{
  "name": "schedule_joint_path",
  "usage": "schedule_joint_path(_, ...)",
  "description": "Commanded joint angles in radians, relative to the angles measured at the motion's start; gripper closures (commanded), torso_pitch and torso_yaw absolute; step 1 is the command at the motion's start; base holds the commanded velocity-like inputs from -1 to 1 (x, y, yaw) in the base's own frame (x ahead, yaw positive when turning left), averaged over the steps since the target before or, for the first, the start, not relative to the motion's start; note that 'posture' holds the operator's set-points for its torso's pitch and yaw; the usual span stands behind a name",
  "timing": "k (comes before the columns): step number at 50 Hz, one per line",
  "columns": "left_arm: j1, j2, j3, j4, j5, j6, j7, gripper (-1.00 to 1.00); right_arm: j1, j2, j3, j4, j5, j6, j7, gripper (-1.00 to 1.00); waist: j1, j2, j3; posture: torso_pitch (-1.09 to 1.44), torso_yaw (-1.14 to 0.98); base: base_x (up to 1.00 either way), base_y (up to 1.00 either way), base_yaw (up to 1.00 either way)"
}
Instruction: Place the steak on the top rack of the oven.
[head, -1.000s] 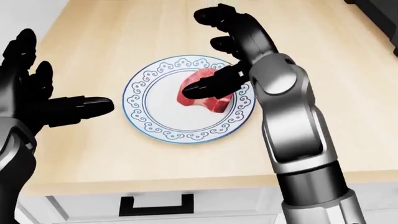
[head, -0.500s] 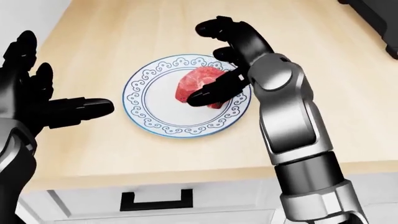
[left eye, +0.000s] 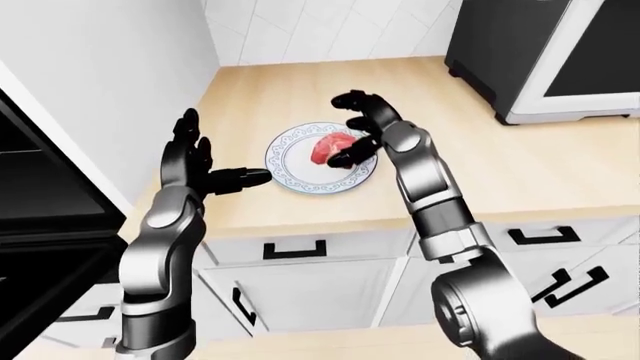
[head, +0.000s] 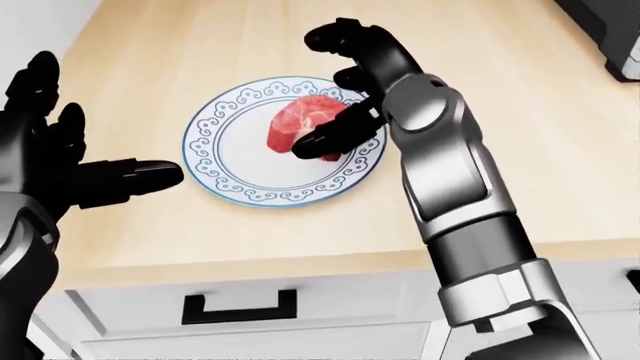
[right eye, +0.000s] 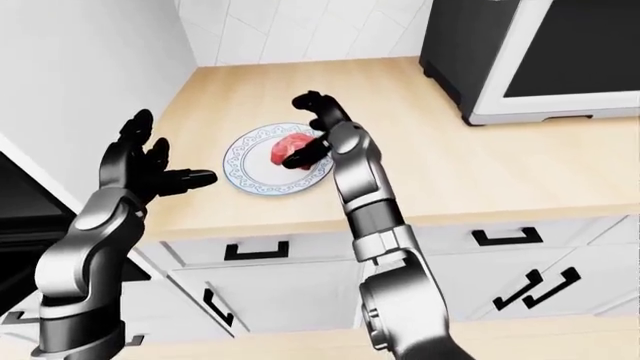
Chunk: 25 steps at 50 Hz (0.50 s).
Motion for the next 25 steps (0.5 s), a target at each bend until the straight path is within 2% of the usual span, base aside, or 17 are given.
schedule_joint_path(1,-0.030,0.011,0.008,-0.037,0.001,-0.028,0.000,-1.00,-0.048,-0.004,-0.003,-0.020,0.002,-0.033,-0.019,-0.49,0.000,0.003,-0.028,0.00,0.00,0.00,0.00,0.00)
schedule_joint_path(14,-0.039,0.013,0.007,-0.019,0.001,-0.038,-0.001,-1.00,-0.060,0.001,0.003,0.004,0.005,-0.045,-0.029,-0.45,0.001,0.002,-0.031,0.00,0.00,0.00,0.00,0.00)
schedule_joint_path(25,-0.037,0.015,0.008,-0.027,-0.001,-0.031,0.000,-1.00,-0.061,0.010,0.017,0.053,-0.044,-0.089,-0.043,-0.44,-0.001,0.003,-0.032,0.00,0.00,0.00,0.00,0.00)
